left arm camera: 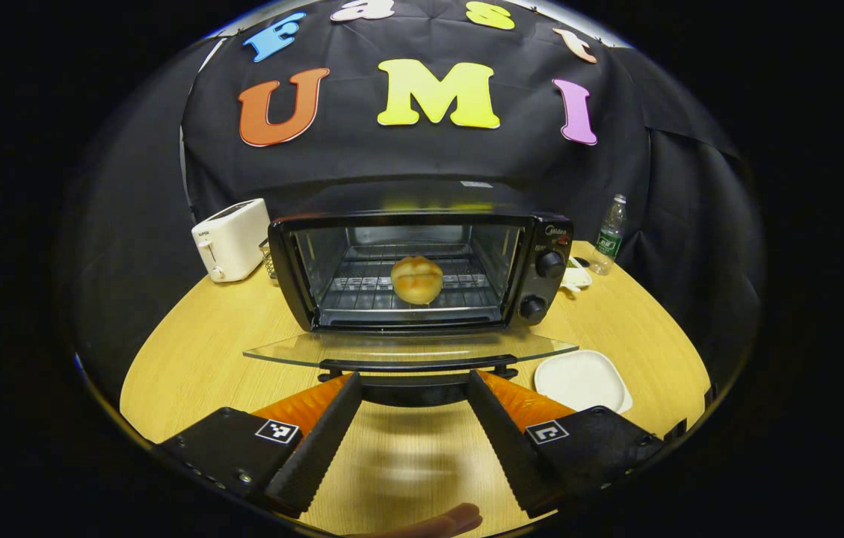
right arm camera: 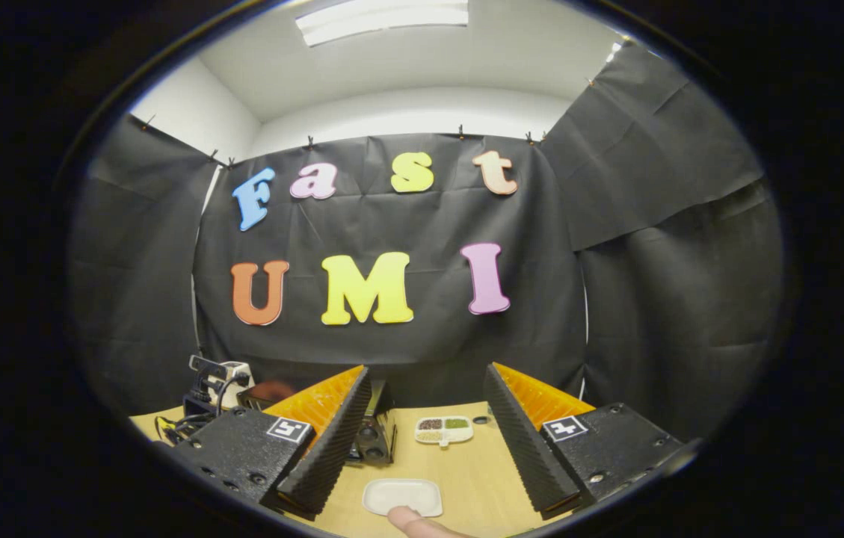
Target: Open the electric oven with the left hand, put the food in, and close the electric oven.
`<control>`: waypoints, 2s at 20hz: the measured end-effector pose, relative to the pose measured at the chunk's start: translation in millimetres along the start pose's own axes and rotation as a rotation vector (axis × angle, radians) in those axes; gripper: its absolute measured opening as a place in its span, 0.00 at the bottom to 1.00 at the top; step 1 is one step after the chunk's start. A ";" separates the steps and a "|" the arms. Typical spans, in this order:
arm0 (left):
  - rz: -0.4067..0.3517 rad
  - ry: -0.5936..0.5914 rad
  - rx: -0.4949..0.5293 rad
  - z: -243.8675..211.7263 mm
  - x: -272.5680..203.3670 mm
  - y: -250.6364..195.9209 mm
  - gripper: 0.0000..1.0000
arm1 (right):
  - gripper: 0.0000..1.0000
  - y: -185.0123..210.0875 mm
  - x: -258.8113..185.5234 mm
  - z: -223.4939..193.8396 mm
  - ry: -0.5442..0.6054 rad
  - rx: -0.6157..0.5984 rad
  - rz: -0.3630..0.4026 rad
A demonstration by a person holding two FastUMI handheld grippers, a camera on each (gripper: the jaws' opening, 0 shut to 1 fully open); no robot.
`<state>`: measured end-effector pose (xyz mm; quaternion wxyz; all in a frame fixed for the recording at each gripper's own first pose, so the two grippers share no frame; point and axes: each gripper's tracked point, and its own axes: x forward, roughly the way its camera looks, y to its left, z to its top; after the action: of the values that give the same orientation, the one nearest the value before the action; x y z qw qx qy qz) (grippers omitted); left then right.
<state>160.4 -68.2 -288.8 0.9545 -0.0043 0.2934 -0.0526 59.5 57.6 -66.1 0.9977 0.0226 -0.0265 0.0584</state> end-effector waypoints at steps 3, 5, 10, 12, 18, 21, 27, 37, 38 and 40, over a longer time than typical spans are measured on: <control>-0.006 0.001 -0.004 8.4 0.1 2.5 0.96 | 0.94 -0.9 0.3 -2.4 0.007 0.005 0.002; -0.008 -0.007 -0.004 14.6 0.8 2.9 0.96 | 0.94 -0.9 0.7 -2.8 0.008 0.007 0.002; -0.019 -0.060 0.013 40.5 4.8 4.6 0.98 | 0.94 -0.9 1.4 -1.4 0.007 0.011 -0.001; -0.020 -0.055 0.013 43.7 12.0 5.4 0.98 | 0.94 -3.2 2.9 -3.6 0.012 0.002 -0.004; -0.015 -0.072 0.010 55.1 29.4 6.6 0.97 | 0.94 -7.4 9.2 -10.5 0.032 0.015 -0.013; -0.005 -0.079 0.014 56.0 31.1 9.5 0.97 | 0.98 -12.0 14.8 -16.2 0.053 0.027 -0.021; 0.004 -0.086 0.008 56.0 25.1 13.6 0.98 | 0.94 -12.9 14.3 -20.0 0.075 0.035 -0.019; 0.022 -0.251 0.013 96.7 -56.0 18.0 0.97 | 0.94 0.7 -6.9 -1.7 0.050 -0.012 -0.003; 0.026 -0.281 0.010 104.2 -69.5 19.6 0.98 | 0.94 2.6 -10.1 -0.2 0.048 -0.015 0.002; 0.030 -0.328 -0.003 114.0 -96.7 21.8 0.98 | 0.94 4.2 -16.5 2.4 0.045 -0.019 0.007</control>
<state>146.9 -39.1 -141.1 0.9903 -0.0097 0.1336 -0.0363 42.6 59.8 -64.5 0.9980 0.0117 -0.0048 0.0620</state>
